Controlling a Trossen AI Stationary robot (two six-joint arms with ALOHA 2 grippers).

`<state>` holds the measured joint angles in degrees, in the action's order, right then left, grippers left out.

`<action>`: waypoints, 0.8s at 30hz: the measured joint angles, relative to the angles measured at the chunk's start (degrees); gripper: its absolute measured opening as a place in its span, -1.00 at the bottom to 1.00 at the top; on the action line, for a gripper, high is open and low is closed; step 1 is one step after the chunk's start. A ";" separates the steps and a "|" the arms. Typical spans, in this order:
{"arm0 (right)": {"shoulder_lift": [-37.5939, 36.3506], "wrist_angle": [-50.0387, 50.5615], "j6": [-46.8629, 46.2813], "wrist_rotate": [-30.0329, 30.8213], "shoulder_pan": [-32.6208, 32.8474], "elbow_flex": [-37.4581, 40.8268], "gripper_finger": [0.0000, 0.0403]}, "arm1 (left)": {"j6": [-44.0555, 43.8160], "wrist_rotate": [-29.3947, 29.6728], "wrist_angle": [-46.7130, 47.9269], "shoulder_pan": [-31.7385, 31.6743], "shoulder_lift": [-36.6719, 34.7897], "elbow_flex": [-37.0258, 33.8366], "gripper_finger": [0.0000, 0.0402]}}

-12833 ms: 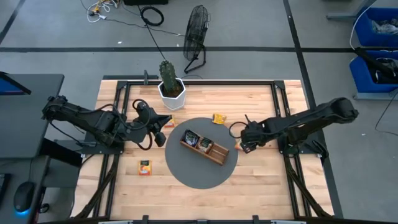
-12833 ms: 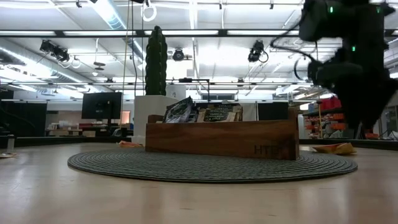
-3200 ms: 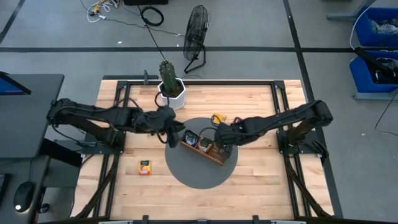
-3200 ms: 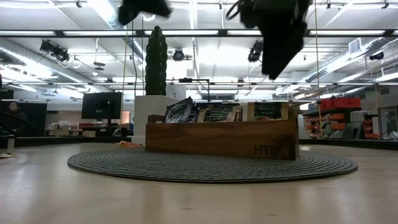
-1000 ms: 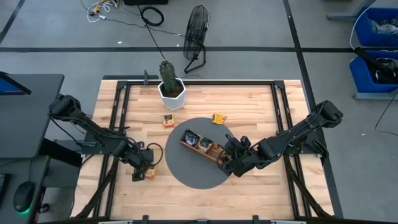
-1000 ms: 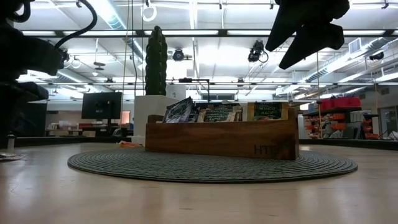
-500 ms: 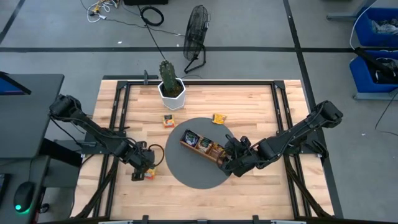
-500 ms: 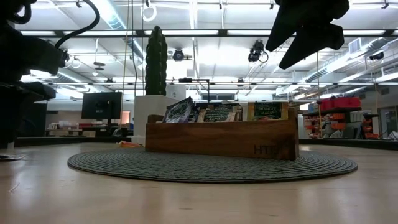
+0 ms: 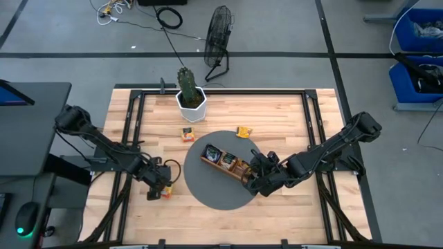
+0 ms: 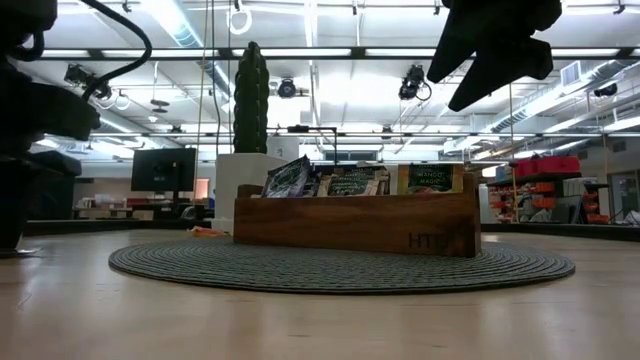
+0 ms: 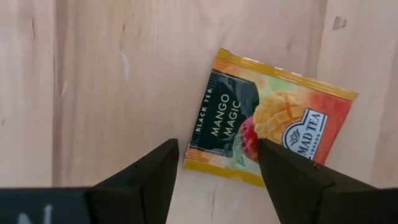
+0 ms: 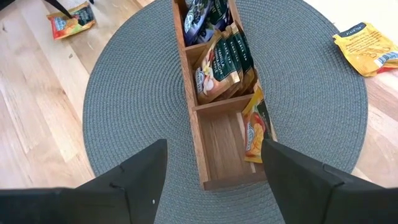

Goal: Pick & Place Tea
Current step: Put the orange tea bag into the right section of the wooden organizer

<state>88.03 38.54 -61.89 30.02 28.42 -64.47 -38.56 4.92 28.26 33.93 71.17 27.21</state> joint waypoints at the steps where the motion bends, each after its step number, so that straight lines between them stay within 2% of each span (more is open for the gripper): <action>1: 0.00 0.00 0.00 0.00 -0.01 0.00 0.33 | -0.02 0.20 -0.66 0.03 -0.06 -0.53 0.13; 7: 0.00 -0.01 0.00 0.00 -0.31 0.00 0.33 | -1.28 1.58 -1.02 0.04 -0.08 -1.53 0.03; 11: 0.00 -0.01 0.01 0.00 -0.33 0.00 0.33 | -1.30 2.23 -0.49 0.02 -0.04 -1.63 -0.23; 19: 0.02 -0.02 0.02 0.00 -0.33 0.00 0.33 | -3.28 2.34 -0.47 -0.02 0.03 -1.67 -0.93; 24: 0.02 -0.02 0.02 0.00 -0.33 0.00 0.33 | -5.93 2.09 0.32 -0.02 -0.04 -0.98 -0.98</action>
<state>88.05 38.52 -61.87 30.02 28.10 -64.47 -44.49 7.01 28.58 33.91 71.13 26.23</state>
